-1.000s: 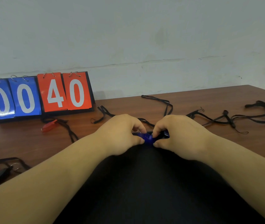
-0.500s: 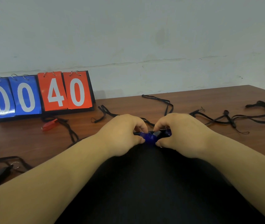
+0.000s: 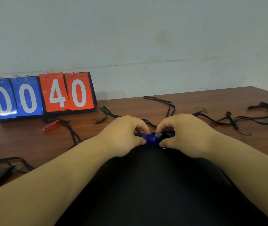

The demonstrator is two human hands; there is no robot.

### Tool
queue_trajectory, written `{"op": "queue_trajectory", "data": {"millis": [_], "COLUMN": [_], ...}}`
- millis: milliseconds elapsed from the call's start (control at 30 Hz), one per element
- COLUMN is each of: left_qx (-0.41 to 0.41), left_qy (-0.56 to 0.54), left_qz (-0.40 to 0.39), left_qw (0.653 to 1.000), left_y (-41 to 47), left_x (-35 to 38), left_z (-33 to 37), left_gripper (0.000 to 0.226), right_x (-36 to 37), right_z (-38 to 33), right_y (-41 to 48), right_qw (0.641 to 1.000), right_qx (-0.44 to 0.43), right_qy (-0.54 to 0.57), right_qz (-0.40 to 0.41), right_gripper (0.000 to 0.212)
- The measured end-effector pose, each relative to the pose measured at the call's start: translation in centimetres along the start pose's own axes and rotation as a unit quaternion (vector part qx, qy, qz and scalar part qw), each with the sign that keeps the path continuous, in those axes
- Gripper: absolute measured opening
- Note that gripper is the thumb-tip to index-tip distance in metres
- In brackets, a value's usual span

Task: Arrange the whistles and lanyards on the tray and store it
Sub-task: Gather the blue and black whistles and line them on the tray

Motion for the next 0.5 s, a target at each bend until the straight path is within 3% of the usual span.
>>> {"op": "queue_trajectory", "data": {"millis": [500], "left_qx": [-0.017], "left_qy": [-0.012], "left_qz": [-0.008], "left_qw": [1.0], "left_y": [-0.1], "left_x": [-0.8], "left_z": [0.0], "left_gripper": [0.038], "right_x": [-1.6], "right_z": [0.4], "right_y": [-0.8], "right_qw": [1.0], "right_qx": [-0.003], "right_qy": [0.009], "right_qz": [0.004], "right_gripper": [0.04]}}
Point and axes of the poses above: each hand's wrist, its own y-axis towards the middle knuckle, its own x-axis out of the palm, z = x × y, the point moved 10 cm from there along y, towards the middle knuckle, and after that the axes turned 4 degrees about z, right-handed, at the moved point
